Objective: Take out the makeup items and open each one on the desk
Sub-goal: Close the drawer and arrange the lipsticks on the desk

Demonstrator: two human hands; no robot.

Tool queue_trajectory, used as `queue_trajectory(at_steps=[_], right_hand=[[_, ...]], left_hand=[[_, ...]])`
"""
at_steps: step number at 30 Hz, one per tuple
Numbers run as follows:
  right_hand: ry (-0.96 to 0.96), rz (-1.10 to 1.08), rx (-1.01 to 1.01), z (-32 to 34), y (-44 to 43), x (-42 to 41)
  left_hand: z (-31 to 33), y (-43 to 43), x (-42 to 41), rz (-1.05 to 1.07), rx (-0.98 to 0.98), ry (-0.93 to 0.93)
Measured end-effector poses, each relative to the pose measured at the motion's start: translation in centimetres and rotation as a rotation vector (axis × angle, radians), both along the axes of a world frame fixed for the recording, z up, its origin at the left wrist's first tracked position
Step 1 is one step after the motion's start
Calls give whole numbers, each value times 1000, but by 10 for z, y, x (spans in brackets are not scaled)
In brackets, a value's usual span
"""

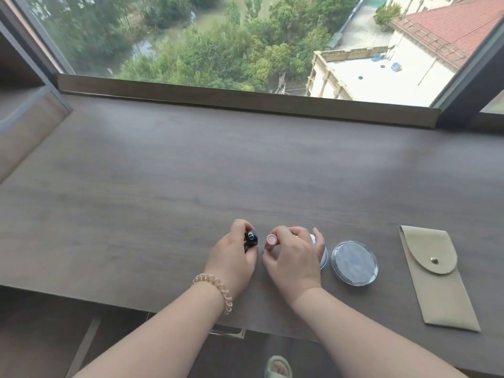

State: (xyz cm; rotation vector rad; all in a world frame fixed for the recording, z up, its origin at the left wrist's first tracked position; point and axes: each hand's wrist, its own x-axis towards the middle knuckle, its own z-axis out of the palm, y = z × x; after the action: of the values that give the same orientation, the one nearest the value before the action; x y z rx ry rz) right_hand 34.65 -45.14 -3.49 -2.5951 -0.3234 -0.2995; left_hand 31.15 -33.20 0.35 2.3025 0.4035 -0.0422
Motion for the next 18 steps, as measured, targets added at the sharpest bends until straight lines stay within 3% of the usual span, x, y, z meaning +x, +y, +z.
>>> queue_trajectory(at_steps=[12,18], right_hand=[[-14,-4,-64,3,-1,5],[243,52,-146,17,-8,5]], left_hand=[[-5,-1,0,-4,102,41],[6,16,-19,20,200,18]])
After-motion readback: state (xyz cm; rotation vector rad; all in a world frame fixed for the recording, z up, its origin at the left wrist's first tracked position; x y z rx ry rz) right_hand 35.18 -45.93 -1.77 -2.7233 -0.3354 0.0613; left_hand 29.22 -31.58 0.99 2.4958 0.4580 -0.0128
